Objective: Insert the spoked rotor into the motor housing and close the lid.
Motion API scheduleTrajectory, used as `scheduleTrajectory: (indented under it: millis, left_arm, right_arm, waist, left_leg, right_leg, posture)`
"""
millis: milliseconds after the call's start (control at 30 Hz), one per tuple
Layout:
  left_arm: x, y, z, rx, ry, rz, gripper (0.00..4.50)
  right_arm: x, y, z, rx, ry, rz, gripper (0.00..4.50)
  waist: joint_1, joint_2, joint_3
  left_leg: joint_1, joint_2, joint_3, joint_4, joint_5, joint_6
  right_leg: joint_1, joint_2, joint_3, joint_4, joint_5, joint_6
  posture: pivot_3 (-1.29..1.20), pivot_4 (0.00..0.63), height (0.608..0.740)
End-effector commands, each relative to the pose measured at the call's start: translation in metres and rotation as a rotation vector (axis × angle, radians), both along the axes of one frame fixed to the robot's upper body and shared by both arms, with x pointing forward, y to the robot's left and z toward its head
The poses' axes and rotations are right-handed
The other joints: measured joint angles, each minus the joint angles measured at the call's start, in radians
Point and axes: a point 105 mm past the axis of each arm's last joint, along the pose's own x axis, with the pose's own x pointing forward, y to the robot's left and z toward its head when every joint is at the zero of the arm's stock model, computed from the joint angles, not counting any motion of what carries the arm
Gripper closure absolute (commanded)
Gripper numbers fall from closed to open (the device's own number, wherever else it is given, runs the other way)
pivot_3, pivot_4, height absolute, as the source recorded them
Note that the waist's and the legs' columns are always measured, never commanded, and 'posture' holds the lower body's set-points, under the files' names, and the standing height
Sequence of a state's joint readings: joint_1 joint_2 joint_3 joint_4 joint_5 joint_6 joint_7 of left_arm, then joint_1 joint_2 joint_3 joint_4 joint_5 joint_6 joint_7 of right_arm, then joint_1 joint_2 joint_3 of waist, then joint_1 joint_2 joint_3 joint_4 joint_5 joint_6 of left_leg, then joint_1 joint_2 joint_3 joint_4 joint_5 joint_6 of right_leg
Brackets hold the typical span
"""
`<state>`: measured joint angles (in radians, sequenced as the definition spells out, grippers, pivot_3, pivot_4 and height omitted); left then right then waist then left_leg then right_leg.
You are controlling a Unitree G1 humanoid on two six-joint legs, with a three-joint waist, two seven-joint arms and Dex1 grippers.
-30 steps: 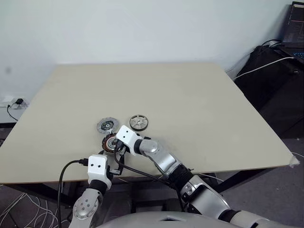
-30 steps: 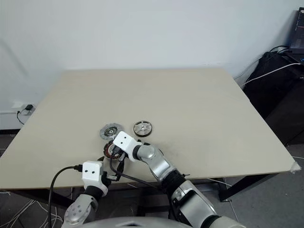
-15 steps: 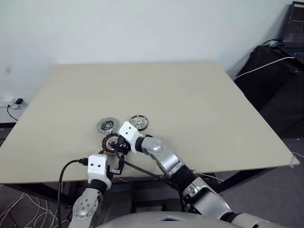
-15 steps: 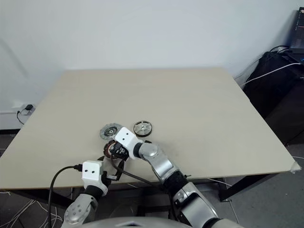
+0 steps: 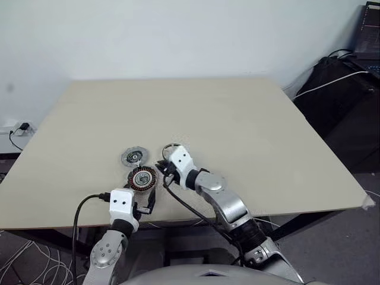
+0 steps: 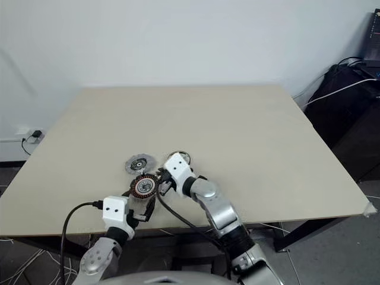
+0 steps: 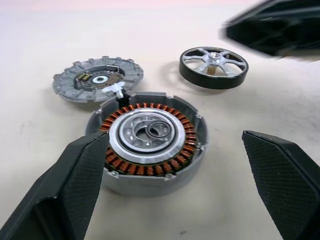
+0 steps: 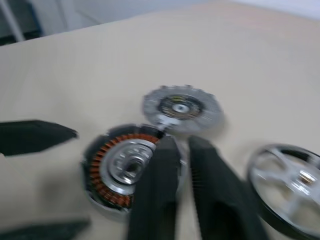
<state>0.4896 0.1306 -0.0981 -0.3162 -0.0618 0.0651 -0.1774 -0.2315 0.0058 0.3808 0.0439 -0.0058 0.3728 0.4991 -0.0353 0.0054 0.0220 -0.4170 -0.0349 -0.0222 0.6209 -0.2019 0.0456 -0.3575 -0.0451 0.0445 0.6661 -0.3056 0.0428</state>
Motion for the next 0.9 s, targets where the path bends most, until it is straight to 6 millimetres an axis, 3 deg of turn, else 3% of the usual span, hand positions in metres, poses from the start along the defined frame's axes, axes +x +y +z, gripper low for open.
scheduleTrajectory:
  millis: [33,100,267,467,900]
  left_arm:
    - [0.009,-0.001,0.017,0.006,-0.057,-0.036,0.38]
    - [0.012,-0.002,0.018,0.003,-0.053,-0.056,0.87]
    - [0.022,-0.008,0.015,-0.007,-0.021,-0.111,2.55]
    - [0.031,-0.012,0.011,0.001,0.036,-0.138,4.47]
    - [0.044,-0.008,0.011,-0.028,0.149,-0.164,4.47]
  right_arm:
    - [0.006,-0.019,0.019,0.043,-0.048,-0.095,4.5]
    - [0.005,-0.027,0.019,0.049,-0.037,-0.124,4.5]
    - [0.0,-0.055,0.012,0.033,-0.004,-0.223,4.5]
    - [-0.009,-0.074,0.003,0.006,0.032,-0.293,4.5]
    - [-0.008,-0.085,0.003,0.012,0.04,-0.373,4.5]
  waist:
    - [0.001,0.0,0.0]
    - [0.002,0.0,0.0]
    - [0.005,0.0,0.0]
    - [0.009,0.0,0.0]
    - [0.012,-0.001,0.0]
  left_leg:
    - [0.0,0.0,0.0,0.0,0.0,0.0]
    - [0.0,0.0,0.0,0.0,0.0,0.0]
    - [0.0,0.0,0.0,0.0,0.0,0.0]
    - [0.0,0.0,0.0,0.0,0.0,0.0]
    - [0.0,0.0,0.0,0.0,0.0,0.0]
  right_leg:
    - [0.0,0.0,0.0,0.0,0.0,0.0]
    - [0.0,0.0,0.0,0.0,0.0,0.0]
    - [0.0,0.0,0.0,0.0,0.0,0.0]
    - [0.0,0.0,0.0,-0.001,0.0,0.0]
    - [0.0,0.0,0.0,-0.001,0.0,0.0]
  posture:
    - [0.0,0.0,0.74]
    - [0.0,0.0,0.74]
    - [0.0,0.0,0.74]
    - [0.0,0.0,0.74]
    - [0.0,0.0,0.74]
